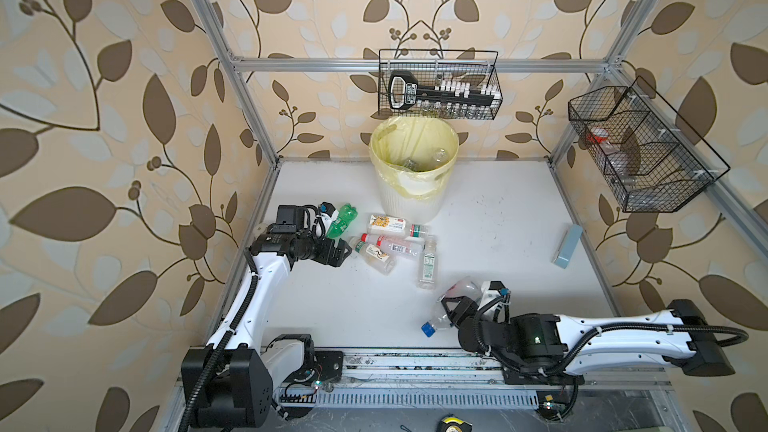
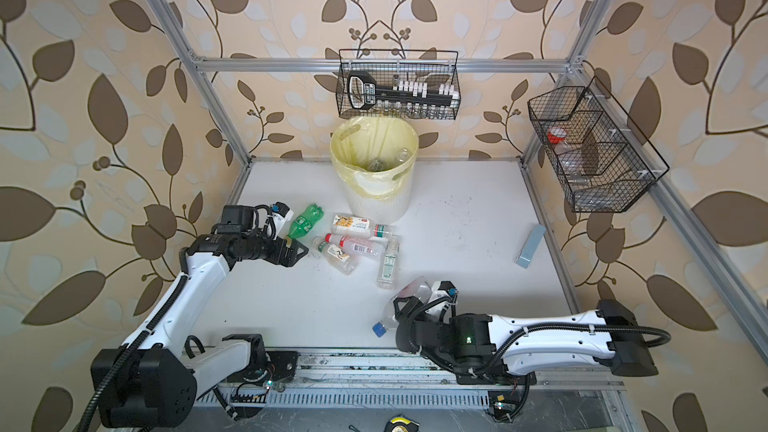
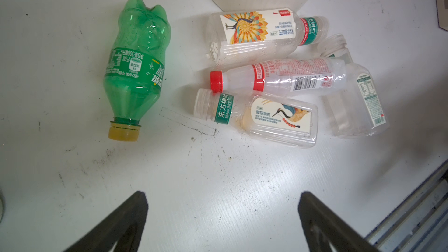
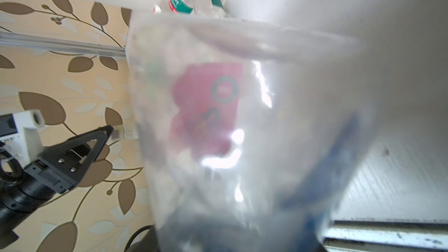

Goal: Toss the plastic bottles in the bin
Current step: 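Lift the blue-capped bottle with the right gripper toward the bin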

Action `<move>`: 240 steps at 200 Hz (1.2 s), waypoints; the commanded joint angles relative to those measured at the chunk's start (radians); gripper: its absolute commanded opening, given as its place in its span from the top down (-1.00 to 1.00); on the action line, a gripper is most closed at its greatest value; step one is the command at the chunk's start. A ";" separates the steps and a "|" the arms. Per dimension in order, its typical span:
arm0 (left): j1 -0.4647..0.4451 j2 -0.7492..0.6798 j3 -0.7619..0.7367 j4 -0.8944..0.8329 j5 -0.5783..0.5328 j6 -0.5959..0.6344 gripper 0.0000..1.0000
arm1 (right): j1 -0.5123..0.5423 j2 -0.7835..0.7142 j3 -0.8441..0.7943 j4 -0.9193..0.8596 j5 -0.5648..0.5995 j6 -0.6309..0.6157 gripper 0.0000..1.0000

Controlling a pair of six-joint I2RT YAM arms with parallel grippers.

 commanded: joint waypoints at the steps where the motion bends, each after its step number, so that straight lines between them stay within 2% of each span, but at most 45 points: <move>1: 0.010 -0.008 0.005 0.005 0.042 0.018 -0.98 | -0.049 -0.075 0.018 -0.173 0.037 -0.020 0.01; 26: 0.014 -0.019 0.004 -0.007 0.048 0.023 -0.98 | -0.131 -0.162 0.030 -0.245 0.041 -0.087 0.03; 50: 0.015 -0.019 0.000 0.010 0.027 0.022 -0.98 | -0.271 -0.212 0.073 -0.260 0.002 -0.283 0.02; 61: 0.016 -0.016 0.003 0.002 0.021 0.022 -0.98 | -0.371 -0.208 0.105 -0.257 -0.053 -0.412 0.01; 83: 0.026 -0.012 0.000 -0.001 0.039 0.028 -0.98 | -0.595 -0.171 0.166 -0.210 -0.240 -0.665 0.00; 97: 0.025 -0.008 0.005 -0.002 0.033 0.026 -0.98 | -0.714 -0.134 0.203 -0.199 -0.319 -0.780 0.00; 116: 0.032 -0.008 0.005 -0.006 0.031 0.028 -0.98 | -0.820 -0.088 0.259 -0.182 -0.370 -0.890 0.01; 165: 0.046 -0.005 -0.001 0.004 0.028 0.029 -0.98 | -0.963 0.017 0.421 -0.090 -0.464 -1.086 0.00; 214: 0.047 0.006 -0.001 0.002 0.036 0.033 -0.98 | -1.035 0.096 0.519 0.025 -0.572 -1.141 0.00; 240: 0.048 0.008 -0.001 -0.002 0.037 0.032 -0.98 | -1.046 0.138 0.575 0.061 -0.584 -1.161 0.00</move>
